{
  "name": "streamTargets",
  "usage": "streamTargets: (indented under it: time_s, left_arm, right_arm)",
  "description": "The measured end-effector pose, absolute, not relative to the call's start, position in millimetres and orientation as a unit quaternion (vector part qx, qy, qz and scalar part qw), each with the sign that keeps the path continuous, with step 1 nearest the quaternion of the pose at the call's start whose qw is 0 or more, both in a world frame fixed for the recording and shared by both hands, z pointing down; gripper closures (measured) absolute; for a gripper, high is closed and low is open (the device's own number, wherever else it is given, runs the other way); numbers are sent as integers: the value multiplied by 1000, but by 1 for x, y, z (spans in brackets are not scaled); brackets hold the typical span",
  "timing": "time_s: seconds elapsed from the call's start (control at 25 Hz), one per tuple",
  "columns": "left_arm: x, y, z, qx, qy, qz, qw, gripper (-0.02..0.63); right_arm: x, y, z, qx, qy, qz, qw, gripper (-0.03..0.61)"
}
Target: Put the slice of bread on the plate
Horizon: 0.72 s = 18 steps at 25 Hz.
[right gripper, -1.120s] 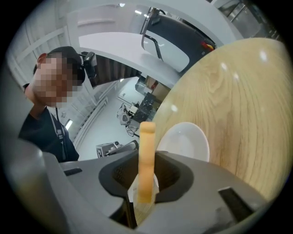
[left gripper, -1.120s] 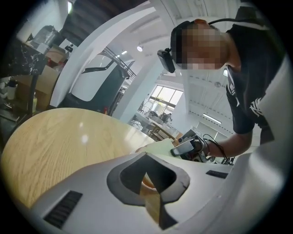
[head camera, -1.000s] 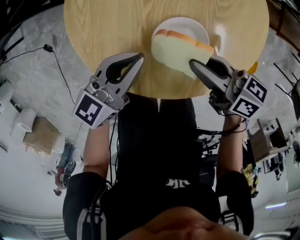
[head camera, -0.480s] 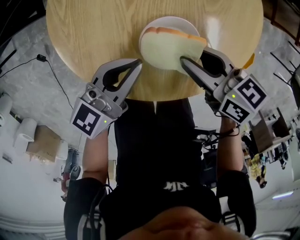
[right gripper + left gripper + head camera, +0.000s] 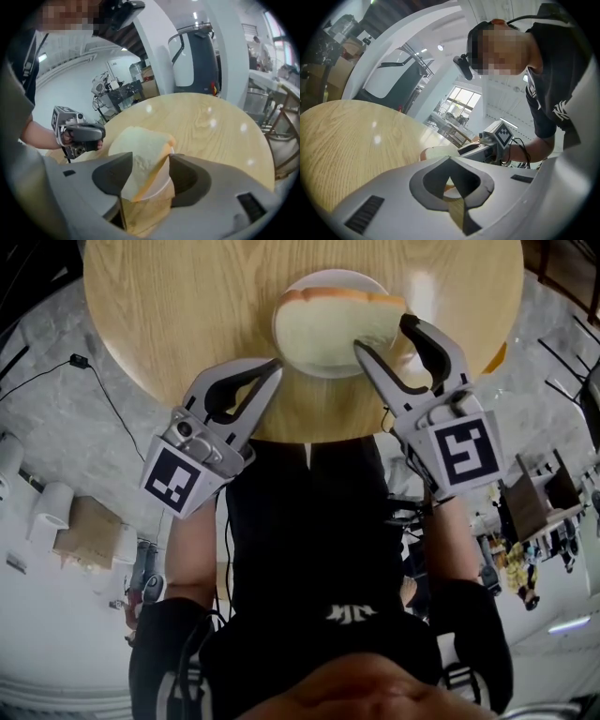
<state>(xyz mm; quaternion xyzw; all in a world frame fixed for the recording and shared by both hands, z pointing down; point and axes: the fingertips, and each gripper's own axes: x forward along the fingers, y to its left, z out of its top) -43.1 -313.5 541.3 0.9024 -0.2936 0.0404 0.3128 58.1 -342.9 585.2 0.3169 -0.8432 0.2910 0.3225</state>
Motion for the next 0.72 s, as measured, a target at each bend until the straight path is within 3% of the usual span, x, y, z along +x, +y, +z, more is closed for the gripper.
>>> streamTargets:
  time_s: [0.16, 0.32, 0.52, 0.6, 0.72]
  left_arm:
    - [-43, -315, 541, 903, -291, 39, 313, 601]
    - [-42, -313, 543, 906, -284, 42, 311, 601]
    - [-48, -308, 543, 902, -287, 29, 321, 601]
    - [-61, -308, 543, 895, -299, 23, 330, 601]
    - [-77, -321, 546, 894, -301, 21, 332, 601]
  right_arm:
    - [61, -351, 586, 338, -840, 236, 352, 290]
    - [63, -354, 586, 351, -838, 228, 349, 290]
    - [50, -345, 561, 328, -883, 231, 242, 311]
    - [42, -335, 549, 313, -898, 238, 198, 345]
    - [39, -338, 537, 315, -907, 205, 188, 518]
